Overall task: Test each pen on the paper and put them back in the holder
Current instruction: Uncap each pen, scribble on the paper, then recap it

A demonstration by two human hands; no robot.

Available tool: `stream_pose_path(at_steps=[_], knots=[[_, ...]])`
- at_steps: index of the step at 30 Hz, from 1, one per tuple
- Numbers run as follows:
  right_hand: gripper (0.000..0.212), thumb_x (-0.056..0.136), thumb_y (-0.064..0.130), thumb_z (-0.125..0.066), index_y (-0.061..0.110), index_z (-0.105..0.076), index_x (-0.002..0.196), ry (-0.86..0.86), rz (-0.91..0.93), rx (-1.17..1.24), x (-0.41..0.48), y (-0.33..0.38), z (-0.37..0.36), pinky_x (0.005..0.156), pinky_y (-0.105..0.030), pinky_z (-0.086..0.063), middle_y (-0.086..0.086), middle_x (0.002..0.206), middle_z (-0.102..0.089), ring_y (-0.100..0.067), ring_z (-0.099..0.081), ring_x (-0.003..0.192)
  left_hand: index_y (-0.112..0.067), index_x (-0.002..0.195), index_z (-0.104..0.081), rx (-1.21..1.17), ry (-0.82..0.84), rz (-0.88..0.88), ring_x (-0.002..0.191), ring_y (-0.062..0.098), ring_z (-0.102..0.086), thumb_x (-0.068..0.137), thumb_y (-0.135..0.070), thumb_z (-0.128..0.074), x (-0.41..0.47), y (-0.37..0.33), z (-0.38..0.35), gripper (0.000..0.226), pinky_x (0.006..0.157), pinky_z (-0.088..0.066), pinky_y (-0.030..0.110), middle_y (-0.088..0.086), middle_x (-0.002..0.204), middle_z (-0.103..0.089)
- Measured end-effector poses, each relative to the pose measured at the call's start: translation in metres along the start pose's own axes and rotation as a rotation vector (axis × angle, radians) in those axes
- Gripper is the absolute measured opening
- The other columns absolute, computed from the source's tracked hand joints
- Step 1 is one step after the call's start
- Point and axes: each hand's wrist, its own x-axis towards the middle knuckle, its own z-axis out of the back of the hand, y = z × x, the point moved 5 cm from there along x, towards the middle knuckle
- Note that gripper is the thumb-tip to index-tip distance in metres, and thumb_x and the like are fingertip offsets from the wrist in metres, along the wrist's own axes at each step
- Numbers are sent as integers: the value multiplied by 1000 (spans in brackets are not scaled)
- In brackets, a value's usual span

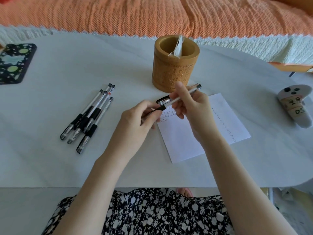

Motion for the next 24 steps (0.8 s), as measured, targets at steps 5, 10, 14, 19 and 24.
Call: stream_pose_path(at_steps=[5, 10, 14, 19, 24], knots=[[25, 91, 23, -63, 5, -62, 73, 65, -27, 17, -3, -1, -3, 42, -22, -32, 0, 51, -53, -13, -42, 44, -20, 99, -54, 101, 29, -28, 64, 1, -50, 97, -28, -43, -1, -8, -7, 14, 55, -35, 14, -12, 72, -58], [17, 88, 13, -66, 7, -63, 72, 198, -37, -22, -6, -2, -9, 43, -19, -31, 1, 52, -56, -11, -40, 44, -27, 103, -59, 167, 17, -8, 57, 2, -47, 98, -33, -39, 1, -7, -9, 21, 52, -33, 16, -22, 59, -55], [18, 90, 13, -63, 7, -62, 73, 214, -45, -5, -5, 0, -6, 44, -19, -30, -1, 53, -55, -11, -40, 46, -28, 103, -61, 98, 28, -13, 59, 4, -47, 98, -32, -41, 2, -7, -12, 21, 56, -36, 20, -16, 59, -53], [17, 90, 13, -62, 8, -61, 74, 230, -48, 7, -5, 1, -4, 45, -19, -30, 2, 52, -56, -13, -41, 48, -19, 106, -65, -18, 56, -2, 51, -9, -47, 97, -24, -45, 3, -14, -12, 23, 50, -30, 7, -13, 64, -48], [22, 89, 10, -62, 8, -61, 68, 196, -49, 29, -7, 1, -2, 42, -19, -31, 1, 49, -54, -11, -40, 43, -24, 101, -65, -43, 81, 38, 48, -8, -46, 95, -30, -48, 1, -13, -11, 19, 49, -31, 8, -18, 48, -50]])
